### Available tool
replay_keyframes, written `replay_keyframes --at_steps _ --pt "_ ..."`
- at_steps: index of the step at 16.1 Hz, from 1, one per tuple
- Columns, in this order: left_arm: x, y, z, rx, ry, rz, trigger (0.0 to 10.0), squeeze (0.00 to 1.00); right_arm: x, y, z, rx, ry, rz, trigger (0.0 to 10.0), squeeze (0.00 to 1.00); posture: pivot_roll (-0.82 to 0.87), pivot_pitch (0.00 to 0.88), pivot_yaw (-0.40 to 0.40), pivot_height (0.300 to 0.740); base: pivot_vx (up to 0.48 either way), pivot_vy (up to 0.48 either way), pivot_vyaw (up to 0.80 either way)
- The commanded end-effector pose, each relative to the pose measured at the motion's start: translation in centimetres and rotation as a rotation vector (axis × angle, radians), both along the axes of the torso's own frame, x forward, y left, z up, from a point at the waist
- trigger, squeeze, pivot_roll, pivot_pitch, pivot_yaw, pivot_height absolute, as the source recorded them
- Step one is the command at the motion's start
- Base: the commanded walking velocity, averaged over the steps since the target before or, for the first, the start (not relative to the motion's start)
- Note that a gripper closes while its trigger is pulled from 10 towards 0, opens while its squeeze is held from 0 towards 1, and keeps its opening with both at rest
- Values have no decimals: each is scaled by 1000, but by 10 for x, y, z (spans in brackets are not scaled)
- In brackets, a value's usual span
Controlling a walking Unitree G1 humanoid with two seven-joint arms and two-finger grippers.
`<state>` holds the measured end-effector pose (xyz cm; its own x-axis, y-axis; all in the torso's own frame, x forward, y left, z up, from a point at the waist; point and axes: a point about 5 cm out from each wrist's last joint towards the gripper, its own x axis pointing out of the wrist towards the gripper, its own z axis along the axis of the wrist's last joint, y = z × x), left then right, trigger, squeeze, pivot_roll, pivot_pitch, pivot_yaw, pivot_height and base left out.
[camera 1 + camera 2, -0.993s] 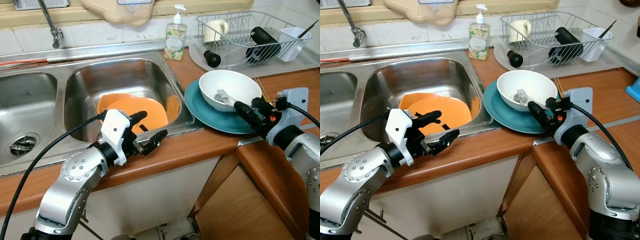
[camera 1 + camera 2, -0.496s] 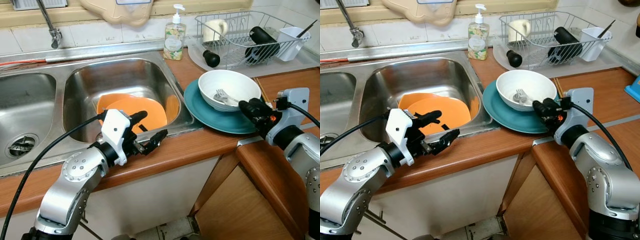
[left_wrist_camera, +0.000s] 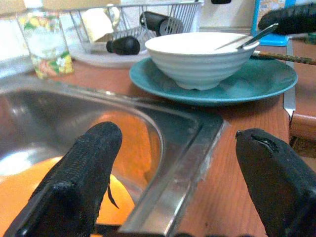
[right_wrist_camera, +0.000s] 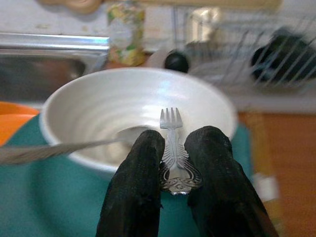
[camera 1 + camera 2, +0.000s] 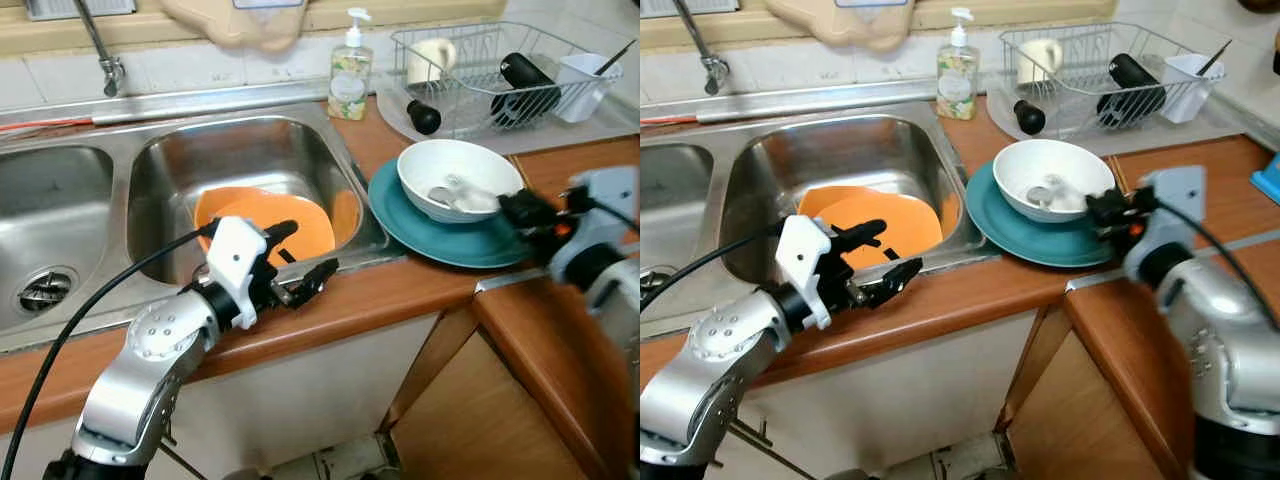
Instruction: Kitchen organization
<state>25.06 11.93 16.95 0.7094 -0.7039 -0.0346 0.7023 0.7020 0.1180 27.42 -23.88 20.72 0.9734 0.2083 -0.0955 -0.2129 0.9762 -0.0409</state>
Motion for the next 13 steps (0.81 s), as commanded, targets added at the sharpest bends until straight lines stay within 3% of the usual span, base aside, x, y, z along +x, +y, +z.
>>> replay_keyframes --at_steps 1,3,5,7,9,11,12,13 --pt "1 -3 2 21 -26 -18 10000 0 2 -1 6 -18 -31 -3 0 0 -76 0 6 740 0 0 0" --pt "6 -8 10 59 -108 -32 10000 0 5 4 22 -22 -91 22 0 0 -70 0 5 740 0 0 0" --pt "17 -16 20 181 -255 -54 10000 0 7 21 38 -17 -144 98 0 0 -69 0 3 740 0 0 0" --pt "23 -20 29 188 -326 -48 10000 0 6 34 42 -22 -153 157 0 0 -69 0 3 740 0 0 0" --pt "36 -24 40 261 -450 -16 10000 0 5 57 45 -17 -159 252 0 0 -65 0 9 740 0 0 0" --pt "42 -26 41 292 -492 -21 10000 0 4 71 45 -2 -161 300 0 0 -65 0 9 740 0 0 0" --pt "43 -28 41 308 -505 -36 8196 0 2 78 46 8 -160 327 0 0 -61 0 9 740 0 0 0" --pt "45 -30 39 322 -522 -48 4235 0 1 87 46 18 -158 356 0 0 -61 0 9 740 0 0 0"
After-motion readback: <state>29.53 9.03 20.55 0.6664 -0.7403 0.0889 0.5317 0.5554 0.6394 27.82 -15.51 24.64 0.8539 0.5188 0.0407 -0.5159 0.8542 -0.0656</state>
